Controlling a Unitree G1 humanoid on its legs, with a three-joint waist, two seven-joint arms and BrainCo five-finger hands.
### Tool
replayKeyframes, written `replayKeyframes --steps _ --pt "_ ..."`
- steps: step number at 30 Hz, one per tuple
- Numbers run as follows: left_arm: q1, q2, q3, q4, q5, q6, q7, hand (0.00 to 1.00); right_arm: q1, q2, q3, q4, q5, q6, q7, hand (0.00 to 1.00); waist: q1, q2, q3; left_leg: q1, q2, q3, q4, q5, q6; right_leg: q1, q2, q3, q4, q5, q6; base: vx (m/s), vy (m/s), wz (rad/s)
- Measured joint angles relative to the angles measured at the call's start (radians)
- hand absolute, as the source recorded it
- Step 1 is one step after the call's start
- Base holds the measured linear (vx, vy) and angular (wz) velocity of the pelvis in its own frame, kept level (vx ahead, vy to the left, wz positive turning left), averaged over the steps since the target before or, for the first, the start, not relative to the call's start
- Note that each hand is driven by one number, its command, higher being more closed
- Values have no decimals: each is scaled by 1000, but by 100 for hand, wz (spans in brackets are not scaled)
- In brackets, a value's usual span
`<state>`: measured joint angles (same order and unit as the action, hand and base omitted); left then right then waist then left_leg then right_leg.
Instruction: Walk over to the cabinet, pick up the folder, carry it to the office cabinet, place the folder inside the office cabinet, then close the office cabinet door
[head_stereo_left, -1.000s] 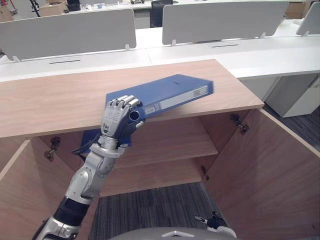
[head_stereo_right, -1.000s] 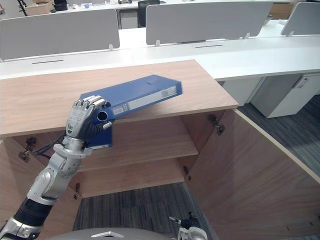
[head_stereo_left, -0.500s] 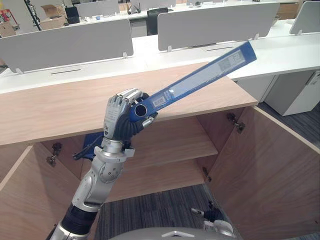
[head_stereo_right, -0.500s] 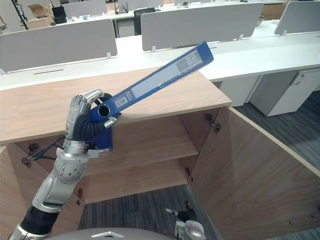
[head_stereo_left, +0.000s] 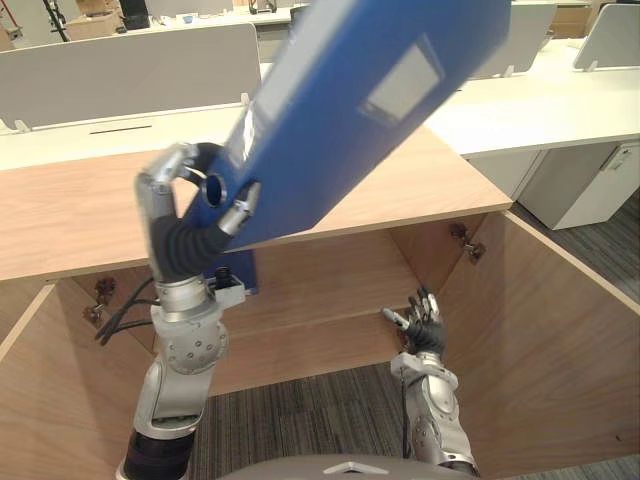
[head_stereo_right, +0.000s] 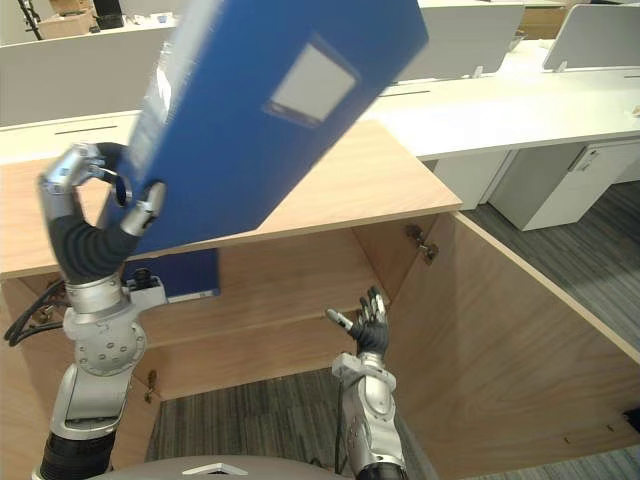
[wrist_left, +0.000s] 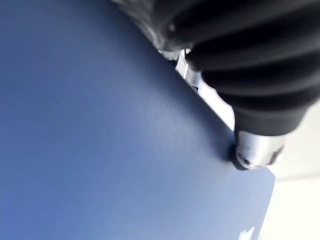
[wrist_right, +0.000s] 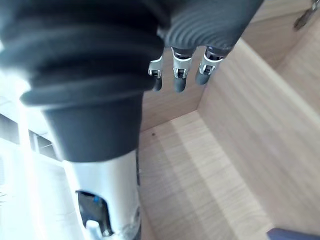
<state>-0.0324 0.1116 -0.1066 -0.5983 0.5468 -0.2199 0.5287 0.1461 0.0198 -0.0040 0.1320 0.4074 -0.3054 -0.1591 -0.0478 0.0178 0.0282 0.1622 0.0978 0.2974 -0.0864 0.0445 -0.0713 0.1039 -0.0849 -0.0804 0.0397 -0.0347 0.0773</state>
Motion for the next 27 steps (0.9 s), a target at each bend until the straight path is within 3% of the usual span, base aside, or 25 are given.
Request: replayKeyframes --steps 5,9,18,27 --pt "48 -54 46 -54 -111 -15 31 100 -2 12 -5 -182 30 -57 -3 0 2 -1 0 0 0 0 0 0 0 0 0 0 -2 0 0 0 0 0" --pt "60 -79 65 -60 -236 -55 38 100 -6 11 -8 -289 29 -85 -2 0 8 -2 2 0 0 0 0 0 0 0 0 -1 -2 1 1 0 0 0" --pt "75 -113 47 -59 -451 -115 -22 100 -97 -8 43 -372 29 -90 20 0 13 -15 10 -3 -1 -2 0 0 0 1 -2 -5 -7 5 4 3 0 1" --pt "101 -115 -28 -14 -507 -126 -114 100 -200 -50 81 -373 27 -83 52 0 24 -18 12 -9 -3 -17 0 2 1 5 -4 -18 -10 5 5 5 -1 4"
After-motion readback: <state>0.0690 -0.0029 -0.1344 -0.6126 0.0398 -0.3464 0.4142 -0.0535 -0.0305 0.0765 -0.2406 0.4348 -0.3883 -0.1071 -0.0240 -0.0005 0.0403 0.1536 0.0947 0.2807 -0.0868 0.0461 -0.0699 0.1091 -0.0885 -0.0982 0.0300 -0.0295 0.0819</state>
